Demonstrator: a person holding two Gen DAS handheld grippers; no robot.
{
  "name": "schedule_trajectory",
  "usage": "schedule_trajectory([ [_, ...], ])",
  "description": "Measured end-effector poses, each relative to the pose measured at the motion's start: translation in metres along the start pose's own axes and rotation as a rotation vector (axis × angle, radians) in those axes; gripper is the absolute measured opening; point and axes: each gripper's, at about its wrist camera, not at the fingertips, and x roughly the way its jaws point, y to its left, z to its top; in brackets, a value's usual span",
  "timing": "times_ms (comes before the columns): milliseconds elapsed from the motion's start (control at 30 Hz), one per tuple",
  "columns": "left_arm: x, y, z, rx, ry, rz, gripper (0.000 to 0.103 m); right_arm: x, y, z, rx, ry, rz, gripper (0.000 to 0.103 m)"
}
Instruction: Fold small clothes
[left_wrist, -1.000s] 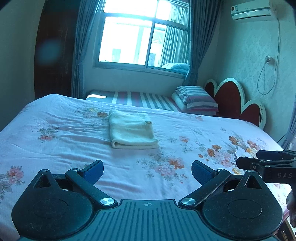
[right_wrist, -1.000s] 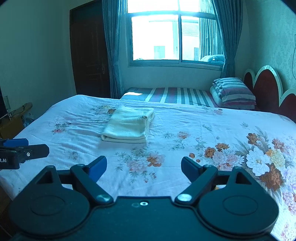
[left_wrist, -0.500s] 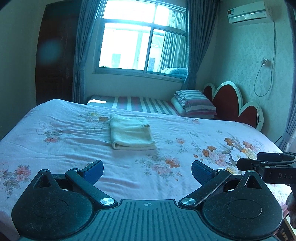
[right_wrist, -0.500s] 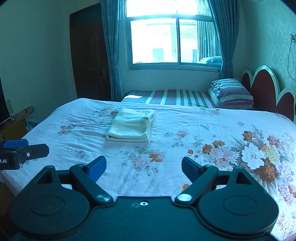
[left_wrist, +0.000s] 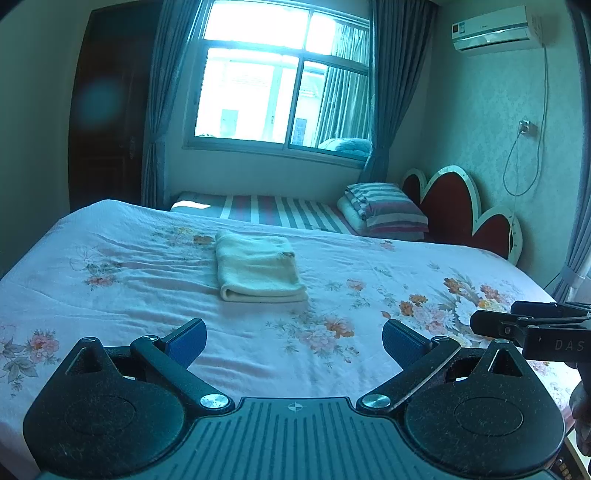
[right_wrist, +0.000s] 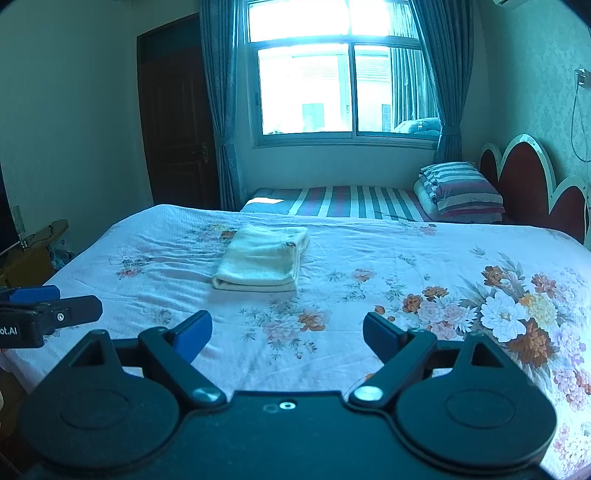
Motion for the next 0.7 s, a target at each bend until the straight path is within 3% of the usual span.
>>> schedule_trajectory([
  [700,-0.0029,-0.0073,0.0017,0.022,-0.008,0.037,0.101,0.0074,0.0079,0.0044,0.001,-0.004,0.017,0.089],
])
